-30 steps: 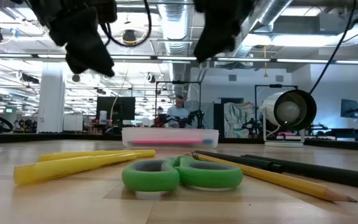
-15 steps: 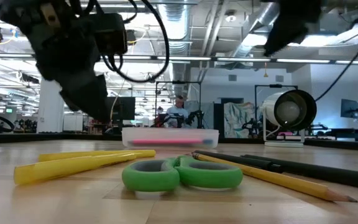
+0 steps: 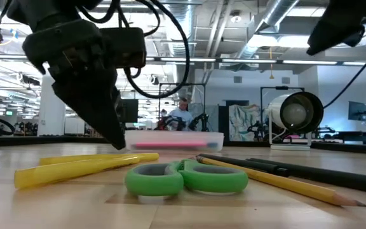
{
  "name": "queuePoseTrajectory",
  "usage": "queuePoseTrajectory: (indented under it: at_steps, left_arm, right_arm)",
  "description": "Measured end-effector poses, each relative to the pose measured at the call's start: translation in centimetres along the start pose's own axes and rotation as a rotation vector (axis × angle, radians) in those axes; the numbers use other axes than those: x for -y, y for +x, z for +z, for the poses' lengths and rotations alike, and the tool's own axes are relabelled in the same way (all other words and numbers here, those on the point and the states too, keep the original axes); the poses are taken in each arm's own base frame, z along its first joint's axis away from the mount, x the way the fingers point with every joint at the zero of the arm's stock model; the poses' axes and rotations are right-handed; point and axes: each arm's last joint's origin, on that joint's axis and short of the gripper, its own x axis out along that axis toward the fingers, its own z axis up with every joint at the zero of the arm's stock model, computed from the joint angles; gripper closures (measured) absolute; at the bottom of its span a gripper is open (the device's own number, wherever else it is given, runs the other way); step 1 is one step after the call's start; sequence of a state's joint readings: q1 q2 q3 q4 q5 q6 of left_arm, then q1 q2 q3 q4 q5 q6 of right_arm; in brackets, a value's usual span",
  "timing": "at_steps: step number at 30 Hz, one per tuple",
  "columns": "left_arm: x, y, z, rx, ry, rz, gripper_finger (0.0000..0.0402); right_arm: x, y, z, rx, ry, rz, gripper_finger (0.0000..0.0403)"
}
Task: Pick & place school supplies into a supply box
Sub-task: Put the left yellow pen into the supply box
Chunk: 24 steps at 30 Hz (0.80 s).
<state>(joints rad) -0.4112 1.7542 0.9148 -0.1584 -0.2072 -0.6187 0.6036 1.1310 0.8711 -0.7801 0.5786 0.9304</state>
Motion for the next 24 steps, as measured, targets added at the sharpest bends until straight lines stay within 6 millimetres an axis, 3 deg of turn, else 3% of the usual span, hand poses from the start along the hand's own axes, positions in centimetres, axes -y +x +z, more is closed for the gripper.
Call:
queuePoseTrajectory:
  at_steps: [13, 24]
  left_arm:
    - [-0.2, 0.0, -0.3, -0.039, 0.003, 0.006, 0.029]
    - [-0.2, 1.8, -1.0, -0.069, 0.001, 0.028, 0.029]
  right_arm:
    - [-0.2, 0.2, -0.6, -0.023, -0.001, -0.027, 0.0284]
    - [-0.3, 0.2, -0.6, -0.007, 0.009, -0.026, 0.0284]
